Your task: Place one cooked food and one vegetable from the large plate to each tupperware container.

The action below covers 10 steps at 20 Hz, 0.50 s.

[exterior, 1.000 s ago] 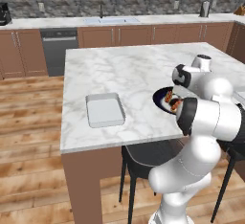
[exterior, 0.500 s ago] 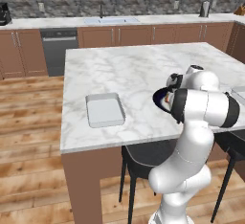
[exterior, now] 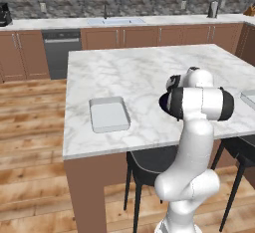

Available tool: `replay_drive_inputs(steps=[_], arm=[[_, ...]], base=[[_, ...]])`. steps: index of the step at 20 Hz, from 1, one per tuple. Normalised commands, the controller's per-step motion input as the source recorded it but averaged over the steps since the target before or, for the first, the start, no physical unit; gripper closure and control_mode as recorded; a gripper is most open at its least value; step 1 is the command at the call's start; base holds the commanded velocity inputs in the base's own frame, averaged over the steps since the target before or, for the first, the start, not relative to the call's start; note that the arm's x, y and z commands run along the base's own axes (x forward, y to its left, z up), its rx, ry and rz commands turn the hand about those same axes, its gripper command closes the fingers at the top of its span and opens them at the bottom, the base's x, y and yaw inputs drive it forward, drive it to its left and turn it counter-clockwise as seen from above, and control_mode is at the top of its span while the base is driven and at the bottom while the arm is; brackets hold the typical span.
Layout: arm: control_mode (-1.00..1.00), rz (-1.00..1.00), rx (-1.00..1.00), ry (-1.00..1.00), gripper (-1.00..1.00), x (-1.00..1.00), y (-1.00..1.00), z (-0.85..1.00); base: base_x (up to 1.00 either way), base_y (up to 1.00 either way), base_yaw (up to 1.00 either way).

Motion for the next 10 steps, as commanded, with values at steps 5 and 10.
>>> replay_drive_inputs(steps=[5,10], arm=[[-1.0,0.0,0.0,0.0,-1.0,0.35,-0.15,-0.44],[-1.0,-0.02,0.0,0.0,-1.0,0.03,-0.06,-0.27]], base=[[0.0,0.0,0.0],[0.0,0.0,0.0]])
